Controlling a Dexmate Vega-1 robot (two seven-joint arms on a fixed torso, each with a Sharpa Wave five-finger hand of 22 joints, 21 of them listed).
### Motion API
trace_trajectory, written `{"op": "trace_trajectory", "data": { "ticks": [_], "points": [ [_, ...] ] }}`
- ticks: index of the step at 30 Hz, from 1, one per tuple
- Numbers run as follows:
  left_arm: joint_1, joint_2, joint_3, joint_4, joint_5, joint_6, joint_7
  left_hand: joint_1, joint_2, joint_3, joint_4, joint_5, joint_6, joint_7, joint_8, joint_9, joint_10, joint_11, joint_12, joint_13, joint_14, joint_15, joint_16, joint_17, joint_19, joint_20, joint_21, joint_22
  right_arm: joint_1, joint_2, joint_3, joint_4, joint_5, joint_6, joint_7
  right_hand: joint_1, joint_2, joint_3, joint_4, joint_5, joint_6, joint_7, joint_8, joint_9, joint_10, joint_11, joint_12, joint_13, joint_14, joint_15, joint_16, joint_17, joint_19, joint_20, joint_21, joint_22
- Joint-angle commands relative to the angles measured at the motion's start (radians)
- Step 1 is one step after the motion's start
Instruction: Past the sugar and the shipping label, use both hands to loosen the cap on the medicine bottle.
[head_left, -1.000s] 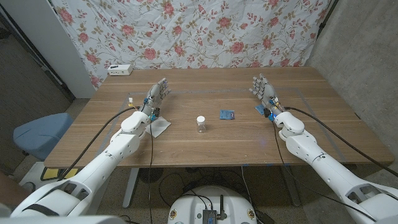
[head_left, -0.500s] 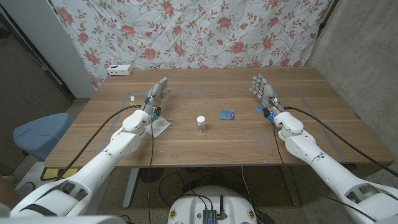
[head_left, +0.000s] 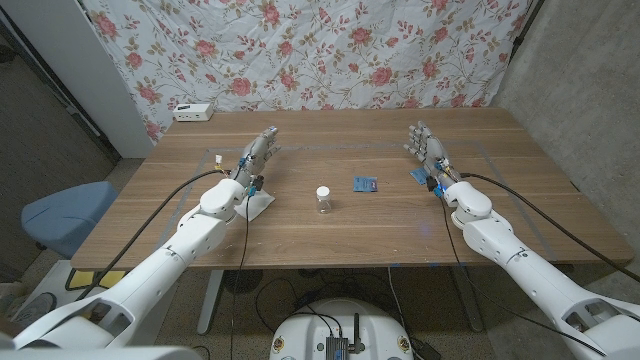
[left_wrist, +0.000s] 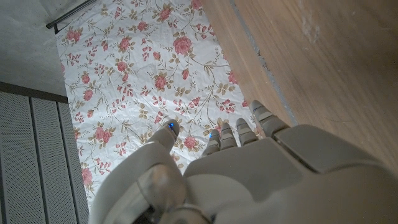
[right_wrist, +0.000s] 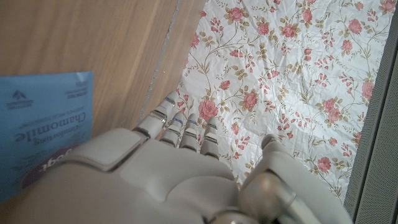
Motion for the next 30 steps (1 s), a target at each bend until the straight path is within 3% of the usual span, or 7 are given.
{"op": "trace_trajectory", "data": {
  "ticks": [1, 6, 7, 10, 14, 23, 30],
  "points": [
    [0.025, 0.02, 0.01, -0.05, 0.006, -0.002, -0.028, 0.011, -0.016, 0.002, -0.017, 0.0, 0.001, -0.01, 0.002, 0.004, -0.001, -0.012, 0.002, 0.001, -0.007, -0.003, 0.001, 0.002, -0.004, 0.003, -0.002, 0.002, -0.014, -0.009, 0.004, -0.005, -0.007, 0.004, -0.009, 0.006, 0.001, 0.002, -0.006, 0.009, 0.003, -0.005, 0.003, 0.004, 0.009, -0.003, 0.005, 0.003, 0.008, -0.006, 0.006, -0.001, 0.006, -0.025, 0.008, 0.005],
    [0.034, 0.036, 0.012, -0.064, 0.004, -0.006, -0.052, 0.051, -0.04, 0.005, -0.074, 0.001, -0.018, -0.032, 0.001, 0.004, -0.008, -0.024, 0.0, 0.001, -0.014, -0.005, 0.003, 0.003, -0.015, 0.028, -0.003, 0.001, -0.02, -0.019, 0.008, -0.014, -0.006, -0.002, -0.012, 0.007, 0.002, 0.003, -0.008, 0.009, 0.003, -0.004, 0.002, 0.004, 0.012, -0.002, 0.006, 0.003, 0.011, -0.007, 0.007, -0.001, 0.008, -0.026, 0.009, 0.005],
    [0.038, 0.037, 0.011, -0.067, 0.002, -0.011, -0.056, 0.071, -0.057, 0.003, -0.102, 0.0, -0.02, -0.047, 0.004, 0.004, -0.008, -0.034, 0.002, 0.001, -0.015, -0.012, 0.005, 0.003, -0.017, 0.024, -0.001, 0.001, -0.021, -0.02, 0.008, -0.015, -0.007, -0.003, -0.013, 0.007, 0.002, 0.003, -0.008, 0.009, 0.003, -0.004, 0.002, 0.004, 0.012, -0.004, 0.006, 0.003, 0.012, -0.008, 0.007, -0.001, 0.008, -0.027, 0.009, 0.005],
    [0.052, 0.051, 0.009, -0.093, 0.006, 0.0, -0.052, 0.086, -0.063, 0.004, -0.12, 0.0, -0.025, -0.046, 0.004, 0.004, -0.008, -0.031, 0.003, 0.001, -0.019, -0.008, 0.004, 0.003, -0.022, 0.041, -0.002, 0.002, -0.024, -0.021, 0.011, -0.017, -0.009, 0.001, -0.019, 0.009, 0.003, 0.004, -0.01, 0.009, 0.003, -0.004, 0.002, 0.003, 0.014, -0.006, 0.006, 0.003, 0.013, -0.009, 0.007, -0.002, 0.009, -0.027, 0.009, 0.005],
    [0.068, 0.076, 0.01, -0.132, 0.015, 0.026, -0.046, 0.125, -0.118, -0.012, -0.176, 0.006, -0.019, -0.069, 0.011, 0.004, 0.006, -0.059, 0.008, 0.001, -0.016, -0.021, 0.007, 0.004, -0.023, 0.039, 0.0, 0.002, -0.025, -0.022, 0.013, -0.016, -0.012, 0.004, -0.023, 0.01, 0.004, 0.005, -0.012, 0.009, 0.003, -0.007, 0.002, 0.003, 0.015, -0.005, 0.006, 0.003, 0.015, -0.01, 0.008, -0.002, 0.009, -0.027, 0.009, 0.005],
    [0.103, 0.113, 0.003, -0.211, 0.03, 0.067, -0.019, 0.172, -0.185, -0.037, -0.208, 0.025, -0.008, -0.094, 0.016, 0.004, 0.032, -0.071, 0.015, 0.002, 0.013, -0.027, 0.016, 0.005, -0.029, 0.054, 0.0, 0.003, -0.032, -0.02, 0.015, -0.017, -0.015, 0.01, -0.032, 0.011, 0.006, 0.007, -0.014, 0.009, 0.003, -0.008, 0.002, 0.003, 0.018, -0.004, 0.006, 0.003, 0.018, -0.01, 0.008, -0.002, 0.011, -0.027, 0.009, 0.005],
    [0.124, 0.15, 0.002, -0.282, 0.048, 0.121, -0.001, 0.226, -0.228, -0.054, -0.212, 0.045, 0.003, -0.118, 0.018, 0.004, 0.048, -0.068, 0.016, 0.003, 0.034, -0.021, 0.014, 0.006, -0.059, 0.07, -0.007, 0.004, -0.038, -0.017, 0.017, -0.018, -0.017, 0.014, -0.043, 0.011, 0.007, 0.007, -0.015, 0.009, 0.003, -0.009, 0.001, 0.003, 0.018, -0.007, 0.006, 0.003, 0.018, -0.01, 0.008, -0.002, 0.012, -0.027, 0.01, 0.005]
  ]
}}
